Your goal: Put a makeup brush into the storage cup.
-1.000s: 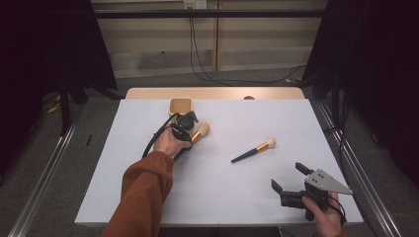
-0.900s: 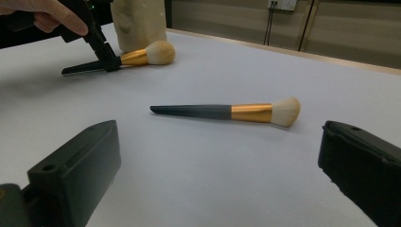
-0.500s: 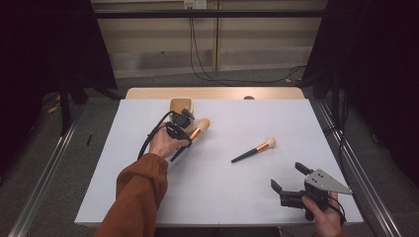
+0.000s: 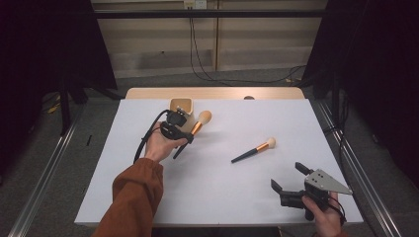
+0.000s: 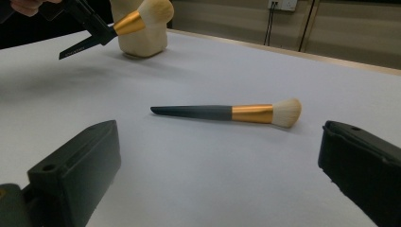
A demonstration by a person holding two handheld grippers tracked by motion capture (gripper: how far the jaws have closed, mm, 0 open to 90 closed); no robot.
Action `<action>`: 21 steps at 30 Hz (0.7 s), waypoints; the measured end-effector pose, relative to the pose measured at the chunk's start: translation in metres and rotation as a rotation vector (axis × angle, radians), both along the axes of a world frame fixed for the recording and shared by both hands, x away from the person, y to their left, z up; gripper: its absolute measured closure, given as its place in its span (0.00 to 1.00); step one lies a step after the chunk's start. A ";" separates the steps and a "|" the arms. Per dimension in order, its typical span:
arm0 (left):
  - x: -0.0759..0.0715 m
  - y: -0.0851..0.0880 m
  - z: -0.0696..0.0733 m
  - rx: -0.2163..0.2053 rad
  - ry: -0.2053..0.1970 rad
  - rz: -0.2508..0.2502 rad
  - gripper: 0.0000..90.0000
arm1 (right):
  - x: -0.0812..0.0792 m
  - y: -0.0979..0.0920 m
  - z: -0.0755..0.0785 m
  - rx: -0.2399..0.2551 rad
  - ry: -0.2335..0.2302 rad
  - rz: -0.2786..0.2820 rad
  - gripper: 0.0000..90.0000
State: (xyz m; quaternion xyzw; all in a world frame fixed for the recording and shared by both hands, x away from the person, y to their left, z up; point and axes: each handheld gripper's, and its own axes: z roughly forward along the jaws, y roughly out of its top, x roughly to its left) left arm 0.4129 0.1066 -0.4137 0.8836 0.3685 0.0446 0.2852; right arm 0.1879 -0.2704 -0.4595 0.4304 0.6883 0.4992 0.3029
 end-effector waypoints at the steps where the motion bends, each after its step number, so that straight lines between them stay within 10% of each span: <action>1: -0.001 0.001 0.001 -0.011 -0.005 -0.001 0.83 | 0.000 0.000 0.000 0.001 -0.001 -0.001 0.00; 21: -0.019 0.014 0.005 -0.196 -0.195 -0.033 0.83 | -0.001 -0.001 0.001 0.008 -0.010 -0.012 0.00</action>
